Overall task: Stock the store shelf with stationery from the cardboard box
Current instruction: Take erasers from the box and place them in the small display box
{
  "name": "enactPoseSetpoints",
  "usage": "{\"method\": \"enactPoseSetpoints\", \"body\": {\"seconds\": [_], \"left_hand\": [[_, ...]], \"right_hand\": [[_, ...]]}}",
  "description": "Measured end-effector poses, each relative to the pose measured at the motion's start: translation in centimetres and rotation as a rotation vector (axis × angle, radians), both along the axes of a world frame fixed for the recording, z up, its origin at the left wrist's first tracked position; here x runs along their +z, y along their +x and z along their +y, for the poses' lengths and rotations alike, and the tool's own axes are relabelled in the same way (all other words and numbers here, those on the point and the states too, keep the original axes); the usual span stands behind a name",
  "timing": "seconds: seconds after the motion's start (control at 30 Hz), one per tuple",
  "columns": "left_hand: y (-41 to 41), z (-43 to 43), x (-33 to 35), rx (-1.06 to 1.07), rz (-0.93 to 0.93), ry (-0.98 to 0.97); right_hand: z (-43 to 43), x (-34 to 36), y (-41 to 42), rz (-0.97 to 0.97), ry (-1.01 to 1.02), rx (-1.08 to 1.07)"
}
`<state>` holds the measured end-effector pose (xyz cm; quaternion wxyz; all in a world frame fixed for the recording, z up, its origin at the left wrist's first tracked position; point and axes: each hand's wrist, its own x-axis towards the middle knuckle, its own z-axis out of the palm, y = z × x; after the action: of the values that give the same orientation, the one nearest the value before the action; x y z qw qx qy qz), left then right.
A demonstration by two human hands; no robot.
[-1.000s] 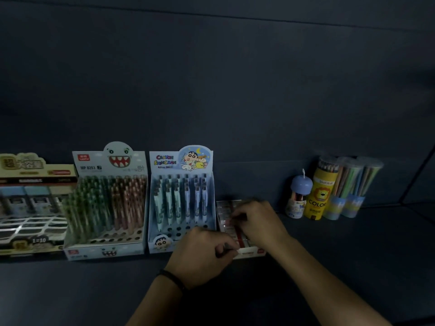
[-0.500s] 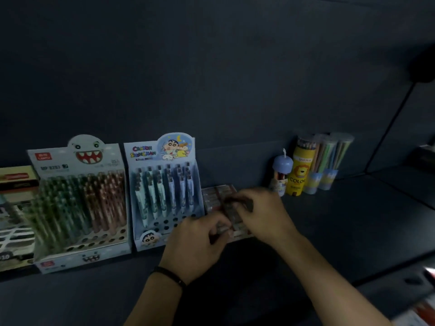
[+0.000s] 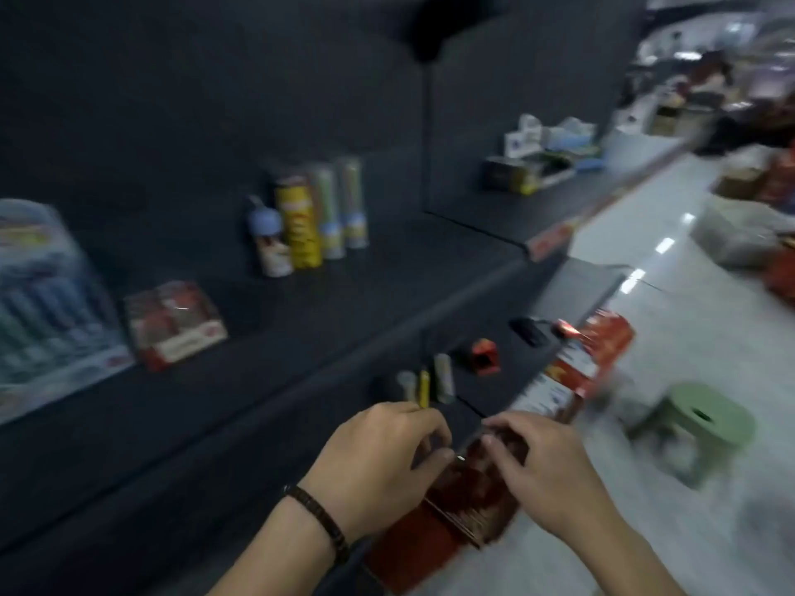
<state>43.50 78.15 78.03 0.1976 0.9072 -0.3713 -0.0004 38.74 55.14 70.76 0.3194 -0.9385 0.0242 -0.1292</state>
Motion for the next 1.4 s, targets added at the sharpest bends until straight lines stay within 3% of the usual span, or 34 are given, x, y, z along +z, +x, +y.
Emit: {"method": "enactPoseSetpoints", "body": {"seconds": [0.17, 0.37, 0.57, 0.83, 0.97, 1.13, 1.27, 1.4], "left_hand": [[-7.1, -16.8, -7.8, -0.233, 0.115, 0.186], [-14.5, -31.5, -17.4, -0.389, 0.401, 0.436], [-17.0, -45.1, -29.5, -0.548, 0.537, 0.611], [-20.5, -58.5, -50.5, -0.75, 0.607, 0.865], [-22.1, -61.8, -61.5, -0.672, 0.757, 0.96], [-25.1, -65.3, -76.2, -0.442, 0.898, 0.901], [-27.2, -66.8, -86.1, -0.224, 0.897, 0.818], [-28.8, -67.5, -91.6, -0.167, 0.841, 0.777]], "right_hand": [[-16.0, -8.7, -13.9, 0.193, 0.138, -0.311], [-30.3, -18.4, -28.5, 0.557, 0.334, -0.585], [-40.0, -27.0, -33.2, 0.728, 0.454, -0.742], [-49.5, -47.1, -36.7, 0.97, 0.61, -0.927], [-52.6, -59.5, -37.4, 1.094, 0.641, -0.85], [-55.7, -77.5, -35.7, 1.197, 0.698, -0.711], [-56.8, -89.0, -33.5, 1.192, 0.637, -0.61], [-55.6, -97.5, -32.6, 1.155, 0.582, -0.564]]}}
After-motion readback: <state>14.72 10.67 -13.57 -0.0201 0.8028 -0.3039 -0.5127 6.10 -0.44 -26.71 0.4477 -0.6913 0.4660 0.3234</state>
